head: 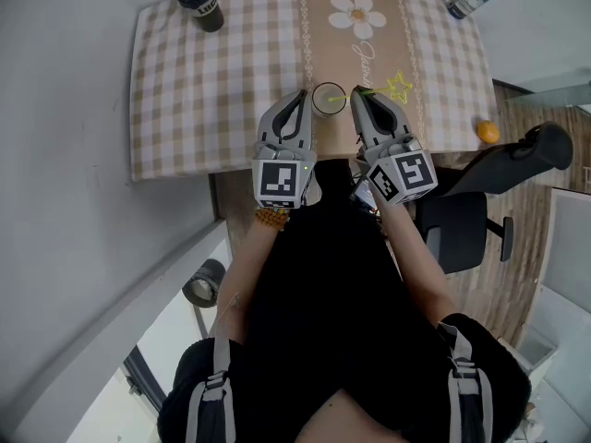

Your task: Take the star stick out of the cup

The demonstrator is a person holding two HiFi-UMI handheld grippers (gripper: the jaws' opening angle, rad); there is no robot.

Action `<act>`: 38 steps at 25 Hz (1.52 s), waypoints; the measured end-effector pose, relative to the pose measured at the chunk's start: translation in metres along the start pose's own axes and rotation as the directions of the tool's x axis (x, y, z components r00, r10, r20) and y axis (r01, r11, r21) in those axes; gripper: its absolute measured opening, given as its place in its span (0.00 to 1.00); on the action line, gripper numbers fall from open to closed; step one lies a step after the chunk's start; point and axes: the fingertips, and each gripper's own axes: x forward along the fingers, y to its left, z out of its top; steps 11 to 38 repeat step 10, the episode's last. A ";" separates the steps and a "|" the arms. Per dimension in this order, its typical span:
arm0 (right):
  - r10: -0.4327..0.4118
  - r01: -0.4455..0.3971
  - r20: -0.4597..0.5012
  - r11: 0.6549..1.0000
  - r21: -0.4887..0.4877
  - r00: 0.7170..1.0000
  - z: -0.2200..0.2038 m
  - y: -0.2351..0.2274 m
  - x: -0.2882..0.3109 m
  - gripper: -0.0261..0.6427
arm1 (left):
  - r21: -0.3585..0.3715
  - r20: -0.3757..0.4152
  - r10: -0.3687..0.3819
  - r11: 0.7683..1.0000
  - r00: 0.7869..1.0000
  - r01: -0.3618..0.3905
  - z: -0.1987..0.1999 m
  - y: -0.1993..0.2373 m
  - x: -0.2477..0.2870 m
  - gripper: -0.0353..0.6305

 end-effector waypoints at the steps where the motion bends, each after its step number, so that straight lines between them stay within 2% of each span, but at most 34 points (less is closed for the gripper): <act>1: 0.000 0.000 -0.001 1.000 -0.002 1.000 0.000 0.000 0.000 0.05 | 0.000 -0.001 -0.001 1.000 1.000 0.001 0.000 0.000 0.000 0.05; 10: 0.009 -0.009 -0.006 0.999 0.040 1.000 -0.005 -0.005 -0.004 0.05 | -0.001 -0.009 -0.009 1.000 1.000 0.009 -0.004 -0.005 -0.001 0.05; 38: 0.009 -0.009 -0.006 0.999 0.040 1.000 -0.005 -0.005 -0.004 0.05 | -0.001 -0.009 -0.009 1.000 1.000 0.009 -0.004 -0.005 -0.001 0.05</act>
